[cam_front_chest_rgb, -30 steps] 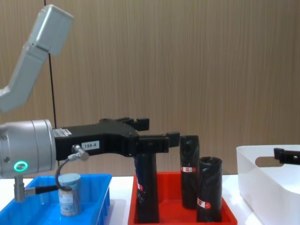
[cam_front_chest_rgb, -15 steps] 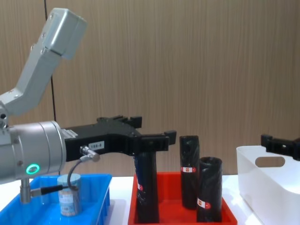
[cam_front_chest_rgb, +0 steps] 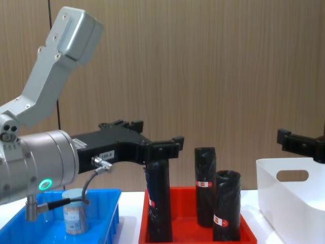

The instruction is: Pick the cotton swabs from the blue box and place them into the white box.

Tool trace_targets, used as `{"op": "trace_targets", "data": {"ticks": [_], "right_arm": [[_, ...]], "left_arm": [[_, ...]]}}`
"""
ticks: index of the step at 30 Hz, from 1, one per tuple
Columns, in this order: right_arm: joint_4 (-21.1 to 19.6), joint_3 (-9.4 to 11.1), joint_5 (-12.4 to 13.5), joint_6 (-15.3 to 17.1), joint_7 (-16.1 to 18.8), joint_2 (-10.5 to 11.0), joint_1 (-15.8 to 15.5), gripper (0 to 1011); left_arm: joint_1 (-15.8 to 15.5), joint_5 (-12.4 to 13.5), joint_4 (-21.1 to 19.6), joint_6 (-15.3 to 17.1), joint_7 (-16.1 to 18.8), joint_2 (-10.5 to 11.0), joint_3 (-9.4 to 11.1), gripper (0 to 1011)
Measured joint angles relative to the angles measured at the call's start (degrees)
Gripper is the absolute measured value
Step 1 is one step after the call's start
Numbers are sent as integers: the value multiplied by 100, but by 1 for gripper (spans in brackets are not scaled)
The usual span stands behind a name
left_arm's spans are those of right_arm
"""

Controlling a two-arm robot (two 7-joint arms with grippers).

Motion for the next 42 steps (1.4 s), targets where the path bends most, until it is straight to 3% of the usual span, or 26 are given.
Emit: {"op": "trace_targets", "data": {"ticks": [23,30,42], "right_arm": [[-16,4,1,-7,-8,1,-9,1002],[-14,4,2,-5,-6,1,-9,1002],[-8,6,19,8,24,0,-8,1002]], "left_arm": [[278,478,-456,-74,1711,-41,237,1003],[311,535,-511,-82,1911,-46,264,1003],[313,540,-515,-82,1928,-43,266,1003]]}}
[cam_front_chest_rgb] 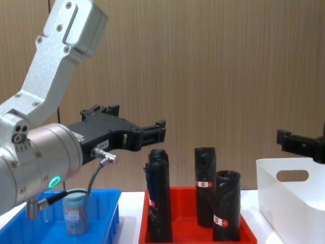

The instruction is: Pick the cotton swabs from the blue box and place them into the white box.

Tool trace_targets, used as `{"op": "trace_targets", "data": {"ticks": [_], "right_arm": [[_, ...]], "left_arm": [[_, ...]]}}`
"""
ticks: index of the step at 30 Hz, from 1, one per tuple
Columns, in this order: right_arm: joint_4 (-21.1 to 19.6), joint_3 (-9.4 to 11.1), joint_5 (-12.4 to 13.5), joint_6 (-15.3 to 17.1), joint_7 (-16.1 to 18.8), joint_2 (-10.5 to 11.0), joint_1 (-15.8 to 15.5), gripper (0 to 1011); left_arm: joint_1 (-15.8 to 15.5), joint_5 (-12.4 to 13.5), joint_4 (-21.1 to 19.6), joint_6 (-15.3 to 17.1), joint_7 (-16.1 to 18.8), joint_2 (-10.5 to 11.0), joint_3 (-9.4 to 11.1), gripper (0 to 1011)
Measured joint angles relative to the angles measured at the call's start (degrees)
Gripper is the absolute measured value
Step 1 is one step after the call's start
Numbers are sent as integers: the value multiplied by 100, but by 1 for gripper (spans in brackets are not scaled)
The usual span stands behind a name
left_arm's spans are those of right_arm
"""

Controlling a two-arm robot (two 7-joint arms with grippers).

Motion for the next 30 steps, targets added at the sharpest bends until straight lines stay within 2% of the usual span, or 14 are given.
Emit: {"op": "trace_targets", "data": {"ticks": [5,14,20,30], "right_arm": [[6,7,35,69,91,10,8,1002],[74,10,66,327,489,45,85,1002],[249,-24,17,533,868,33,227,1002],[618,-103,-134,718,1261,-95,512,1002]], "left_arm": [[-2,0,0,0,0,0,-1,1003],[-5,-1,2,2,0,0,-4,1003],[-5,-1,4,5,0,0,-4,1003],[-6,-1,4,5,0,0,-4,1003]]}}
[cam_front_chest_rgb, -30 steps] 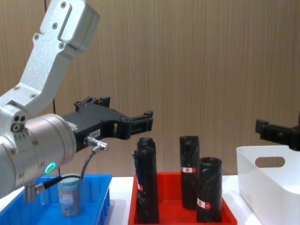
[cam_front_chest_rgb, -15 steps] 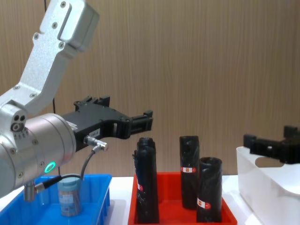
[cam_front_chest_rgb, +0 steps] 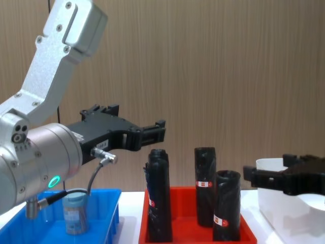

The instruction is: Pick the cotton swabs from the blue box and place them into the white box.

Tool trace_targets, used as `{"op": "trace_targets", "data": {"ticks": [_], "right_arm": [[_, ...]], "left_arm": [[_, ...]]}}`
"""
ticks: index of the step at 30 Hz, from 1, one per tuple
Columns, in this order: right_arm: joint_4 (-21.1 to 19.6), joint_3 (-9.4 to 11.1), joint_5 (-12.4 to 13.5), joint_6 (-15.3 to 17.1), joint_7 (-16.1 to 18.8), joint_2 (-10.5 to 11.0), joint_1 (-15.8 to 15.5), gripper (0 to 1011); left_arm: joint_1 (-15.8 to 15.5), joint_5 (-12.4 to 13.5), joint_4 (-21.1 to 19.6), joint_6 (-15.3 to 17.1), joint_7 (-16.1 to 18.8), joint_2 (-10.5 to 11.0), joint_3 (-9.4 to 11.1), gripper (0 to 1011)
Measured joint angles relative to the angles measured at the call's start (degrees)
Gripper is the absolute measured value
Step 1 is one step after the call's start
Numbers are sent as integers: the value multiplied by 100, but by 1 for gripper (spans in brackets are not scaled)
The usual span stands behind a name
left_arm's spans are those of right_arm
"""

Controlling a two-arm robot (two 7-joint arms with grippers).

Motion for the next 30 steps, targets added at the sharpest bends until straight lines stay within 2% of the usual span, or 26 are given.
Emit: {"op": "trace_targets", "data": {"ticks": [18,30], "right_arm": [[823,-167,-299,131,404,-325,576,1002],[1310,-274,-499,165,533,-533,918,1002]], "left_arm": [[0,0,0,-1,0,1,0,1003],[0,0,0,-1,0,0,0,1003]]}}
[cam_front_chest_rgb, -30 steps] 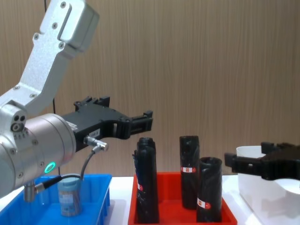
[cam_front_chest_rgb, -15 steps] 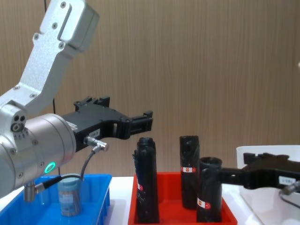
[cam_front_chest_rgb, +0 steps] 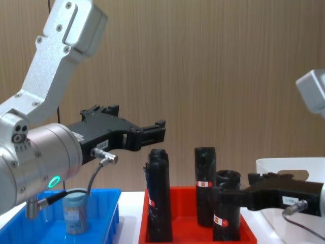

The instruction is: Pick the cotton swabs from the blue box and place them into the white box.

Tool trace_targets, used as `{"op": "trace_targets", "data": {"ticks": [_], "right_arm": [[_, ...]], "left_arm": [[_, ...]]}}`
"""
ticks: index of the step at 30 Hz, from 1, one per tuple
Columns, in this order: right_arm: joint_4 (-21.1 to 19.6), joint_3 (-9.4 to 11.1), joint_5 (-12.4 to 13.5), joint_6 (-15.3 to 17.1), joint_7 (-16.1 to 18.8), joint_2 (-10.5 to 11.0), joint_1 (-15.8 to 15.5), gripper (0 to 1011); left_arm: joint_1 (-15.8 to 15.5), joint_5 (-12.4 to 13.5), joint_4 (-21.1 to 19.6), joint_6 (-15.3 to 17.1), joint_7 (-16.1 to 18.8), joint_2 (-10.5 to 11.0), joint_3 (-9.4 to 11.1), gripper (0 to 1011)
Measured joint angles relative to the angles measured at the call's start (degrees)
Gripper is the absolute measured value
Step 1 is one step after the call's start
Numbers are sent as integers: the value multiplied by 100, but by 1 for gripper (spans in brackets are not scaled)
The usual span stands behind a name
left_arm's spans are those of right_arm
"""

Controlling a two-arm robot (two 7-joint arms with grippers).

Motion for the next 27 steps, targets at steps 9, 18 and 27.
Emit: {"op": "trace_targets", "data": {"ticks": [9,18,27], "right_arm": [[315,-58,-66,27,8,-143,227,1002],[615,-94,-95,48,2,-269,444,999],[825,-121,-117,49,-38,-351,588,794]], "left_arm": [[0,0,0,0,0,0,0,1003],[0,0,0,0,0,0,0,1003],[0,0,0,0,0,0,0,1003]]}}
